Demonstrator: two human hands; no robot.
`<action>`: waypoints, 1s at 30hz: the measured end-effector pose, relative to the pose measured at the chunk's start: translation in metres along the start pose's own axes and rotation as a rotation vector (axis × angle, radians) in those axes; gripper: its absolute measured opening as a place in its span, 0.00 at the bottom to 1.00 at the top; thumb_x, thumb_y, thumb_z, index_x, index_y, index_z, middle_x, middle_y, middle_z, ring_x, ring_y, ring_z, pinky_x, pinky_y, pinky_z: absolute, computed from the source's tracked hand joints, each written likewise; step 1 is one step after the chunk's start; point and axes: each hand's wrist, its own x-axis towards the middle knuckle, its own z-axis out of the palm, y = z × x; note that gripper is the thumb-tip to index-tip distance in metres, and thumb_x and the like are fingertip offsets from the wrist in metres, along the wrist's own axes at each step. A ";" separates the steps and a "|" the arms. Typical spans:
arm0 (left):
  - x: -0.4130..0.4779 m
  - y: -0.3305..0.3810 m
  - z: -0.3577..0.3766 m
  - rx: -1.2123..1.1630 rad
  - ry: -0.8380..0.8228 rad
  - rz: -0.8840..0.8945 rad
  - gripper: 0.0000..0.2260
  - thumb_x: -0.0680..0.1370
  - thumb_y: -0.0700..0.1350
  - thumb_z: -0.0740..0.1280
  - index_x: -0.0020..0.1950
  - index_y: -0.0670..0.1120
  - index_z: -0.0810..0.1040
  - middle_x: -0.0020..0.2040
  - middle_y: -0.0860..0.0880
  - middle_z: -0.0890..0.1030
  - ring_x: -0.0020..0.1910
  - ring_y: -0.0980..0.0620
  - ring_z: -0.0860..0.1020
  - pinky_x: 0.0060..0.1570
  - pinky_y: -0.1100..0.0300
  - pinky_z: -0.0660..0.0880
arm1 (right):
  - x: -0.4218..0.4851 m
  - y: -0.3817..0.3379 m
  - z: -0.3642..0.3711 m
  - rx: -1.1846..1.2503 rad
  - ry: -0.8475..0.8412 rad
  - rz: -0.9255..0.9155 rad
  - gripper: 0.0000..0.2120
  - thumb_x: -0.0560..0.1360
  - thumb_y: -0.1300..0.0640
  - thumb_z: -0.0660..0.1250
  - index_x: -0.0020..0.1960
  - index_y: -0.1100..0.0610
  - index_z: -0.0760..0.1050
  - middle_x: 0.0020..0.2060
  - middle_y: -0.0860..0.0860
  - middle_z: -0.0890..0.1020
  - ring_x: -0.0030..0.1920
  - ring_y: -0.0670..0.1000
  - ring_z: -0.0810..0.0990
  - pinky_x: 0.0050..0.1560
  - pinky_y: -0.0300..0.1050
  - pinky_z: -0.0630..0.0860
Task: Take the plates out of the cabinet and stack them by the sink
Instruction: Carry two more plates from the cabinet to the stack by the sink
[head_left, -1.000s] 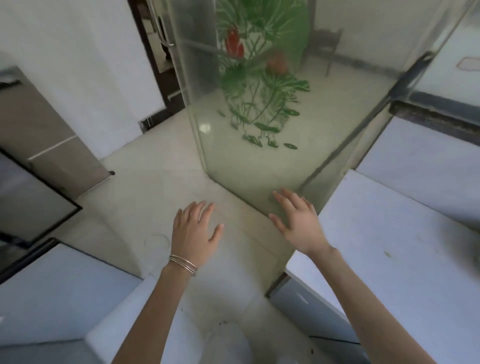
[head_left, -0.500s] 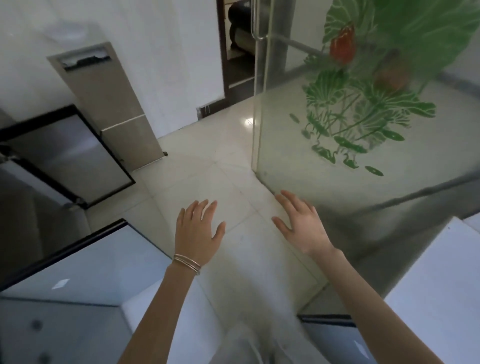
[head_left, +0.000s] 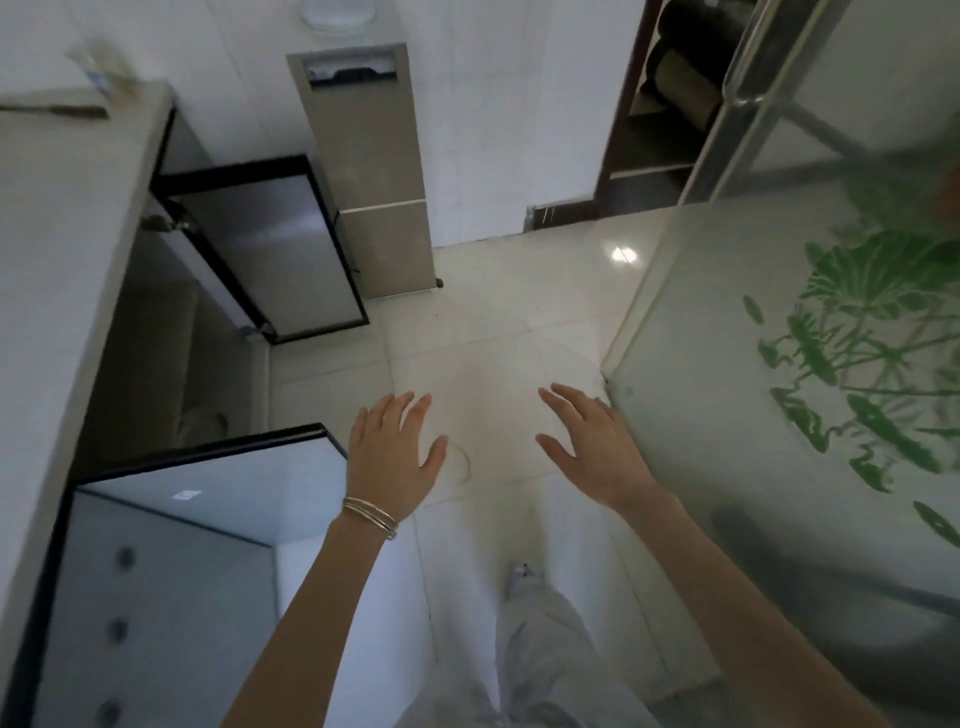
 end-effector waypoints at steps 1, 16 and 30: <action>0.012 0.001 -0.002 0.001 0.012 -0.018 0.25 0.74 0.56 0.54 0.63 0.42 0.74 0.59 0.40 0.78 0.59 0.38 0.75 0.58 0.39 0.71 | 0.017 0.004 -0.004 -0.009 -0.004 -0.031 0.25 0.78 0.47 0.59 0.72 0.55 0.62 0.70 0.54 0.67 0.69 0.54 0.66 0.70 0.53 0.59; 0.098 -0.017 0.002 0.039 0.104 -0.341 0.25 0.75 0.57 0.54 0.64 0.43 0.73 0.60 0.42 0.77 0.60 0.39 0.74 0.59 0.40 0.71 | 0.197 0.014 -0.016 0.006 -0.052 -0.394 0.25 0.78 0.50 0.60 0.72 0.56 0.61 0.70 0.56 0.67 0.68 0.56 0.67 0.69 0.52 0.60; 0.183 -0.109 0.003 0.027 0.105 -0.577 0.30 0.73 0.60 0.49 0.68 0.46 0.69 0.66 0.44 0.73 0.66 0.42 0.69 0.67 0.45 0.61 | 0.352 -0.033 0.017 -0.022 -0.167 -0.551 0.25 0.78 0.49 0.59 0.72 0.55 0.60 0.71 0.54 0.66 0.69 0.54 0.67 0.70 0.52 0.61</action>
